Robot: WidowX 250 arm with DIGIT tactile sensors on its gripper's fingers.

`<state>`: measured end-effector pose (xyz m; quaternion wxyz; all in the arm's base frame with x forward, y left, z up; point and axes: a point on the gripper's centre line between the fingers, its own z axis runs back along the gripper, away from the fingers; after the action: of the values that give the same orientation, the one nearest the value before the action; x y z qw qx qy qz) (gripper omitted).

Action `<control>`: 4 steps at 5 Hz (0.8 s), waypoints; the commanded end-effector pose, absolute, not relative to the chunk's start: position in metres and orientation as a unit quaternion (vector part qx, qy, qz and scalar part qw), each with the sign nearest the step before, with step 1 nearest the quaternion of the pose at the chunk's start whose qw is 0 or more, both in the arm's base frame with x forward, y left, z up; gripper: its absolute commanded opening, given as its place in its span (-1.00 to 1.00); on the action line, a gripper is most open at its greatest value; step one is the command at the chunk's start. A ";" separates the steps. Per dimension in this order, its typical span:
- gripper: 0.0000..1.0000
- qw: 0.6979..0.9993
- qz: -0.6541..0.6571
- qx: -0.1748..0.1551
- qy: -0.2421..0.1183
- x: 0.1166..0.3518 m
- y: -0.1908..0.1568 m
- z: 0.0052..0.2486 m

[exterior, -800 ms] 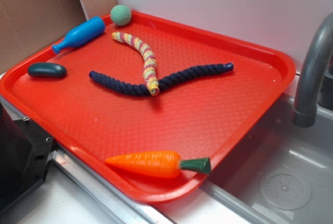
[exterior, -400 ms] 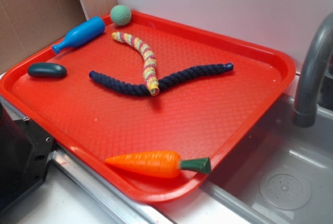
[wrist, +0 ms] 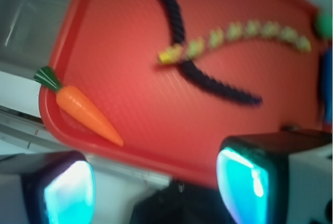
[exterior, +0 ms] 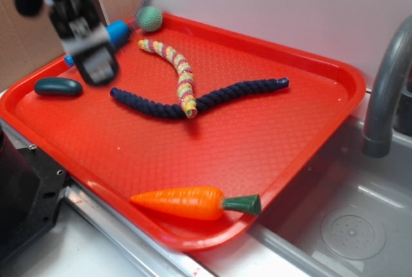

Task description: Grab the carrot.

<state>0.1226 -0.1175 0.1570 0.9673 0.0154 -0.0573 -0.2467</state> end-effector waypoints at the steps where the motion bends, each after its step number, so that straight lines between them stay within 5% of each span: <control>1: 1.00 0.896 -0.432 -0.056 -0.086 0.105 -0.148 0.115; 4: 1.00 0.896 -0.438 -0.054 -0.052 0.131 -0.162 0.050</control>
<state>0.1359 -0.1606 0.0418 0.8988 -0.0487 -0.0349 -0.4342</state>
